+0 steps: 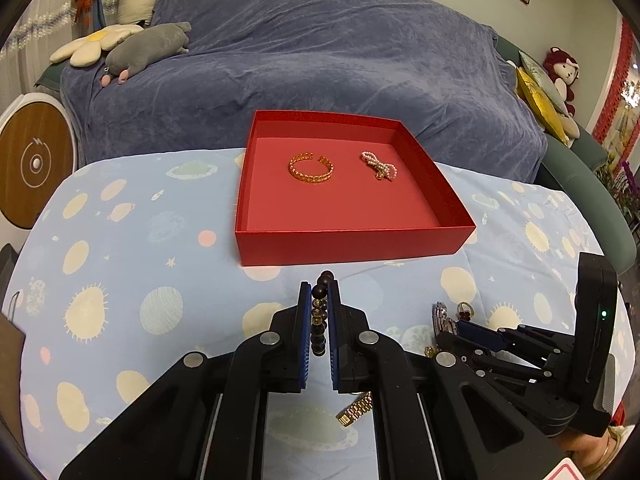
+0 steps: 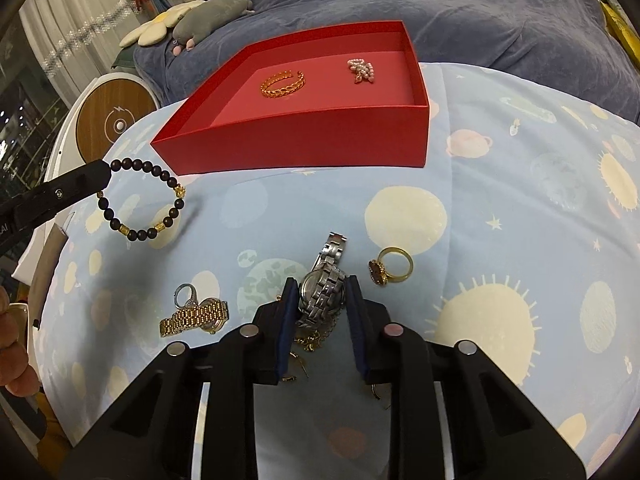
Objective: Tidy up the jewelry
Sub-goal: 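Carry bracelet and silver watch into the red box and release both, then withdraw both open tools from the red box, then lower the left tool onto the gold link watch and grasp it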
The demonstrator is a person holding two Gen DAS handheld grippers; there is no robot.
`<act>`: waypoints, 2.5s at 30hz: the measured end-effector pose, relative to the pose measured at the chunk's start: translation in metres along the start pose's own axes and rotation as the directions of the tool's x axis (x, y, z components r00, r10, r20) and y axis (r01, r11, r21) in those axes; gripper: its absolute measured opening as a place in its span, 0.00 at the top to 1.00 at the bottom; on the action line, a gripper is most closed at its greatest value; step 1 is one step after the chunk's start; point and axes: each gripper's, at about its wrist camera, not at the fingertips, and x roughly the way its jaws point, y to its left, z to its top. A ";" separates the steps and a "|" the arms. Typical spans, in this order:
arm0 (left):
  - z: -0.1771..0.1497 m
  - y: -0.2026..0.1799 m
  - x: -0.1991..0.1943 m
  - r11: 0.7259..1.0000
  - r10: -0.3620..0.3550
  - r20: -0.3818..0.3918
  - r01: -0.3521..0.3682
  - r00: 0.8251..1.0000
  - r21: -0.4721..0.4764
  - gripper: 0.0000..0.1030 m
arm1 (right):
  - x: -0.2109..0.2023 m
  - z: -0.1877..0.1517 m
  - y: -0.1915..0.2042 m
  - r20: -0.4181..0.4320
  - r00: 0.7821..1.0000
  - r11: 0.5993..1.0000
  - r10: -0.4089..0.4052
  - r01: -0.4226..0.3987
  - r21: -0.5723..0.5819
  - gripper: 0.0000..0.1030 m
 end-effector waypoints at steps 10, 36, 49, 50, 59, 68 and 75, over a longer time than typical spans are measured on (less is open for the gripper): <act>0.001 0.003 -0.001 1.000 -0.012 0.002 0.012 1.000 -0.008 0.95 | -0.028 0.012 0.010 0.077 0.997 0.999 0.016 -0.013 -0.036 0.78; 0.123 -0.001 0.091 0.995 -0.090 -0.027 0.090 0.996 -0.034 0.95 | 0.003 0.165 -0.011 0.181 0.983 1.000 0.025 -0.022 -0.019 0.78; 0.111 0.015 0.115 0.997 0.021 0.001 -0.021 1.000 -0.072 0.48 | 0.011 0.152 -0.017 0.206 0.977 0.998 -0.049 0.058 -0.039 0.60; 0.108 0.016 0.106 0.997 0.024 0.015 -0.023 1.000 -0.077 0.48 | 0.000 0.148 -0.017 0.211 0.977 0.998 -0.044 0.053 -0.035 0.59; 0.063 0.015 0.019 0.996 0.067 0.036 -0.065 0.997 -0.058 0.44 | -0.088 0.079 -0.016 0.203 0.978 0.999 -0.037 0.044 -0.031 0.59; -0.022 0.008 -0.026 0.994 0.083 0.009 -0.083 0.996 -0.072 0.38 | -0.111 -0.008 -0.018 0.143 0.990 0.999 -0.013 0.006 0.049 0.59; -0.066 -0.012 -0.018 0.996 0.073 -0.022 -0.071 0.997 0.061 0.38 | -0.095 -0.040 -0.011 0.092 0.995 0.999 -0.031 0.030 0.014 0.59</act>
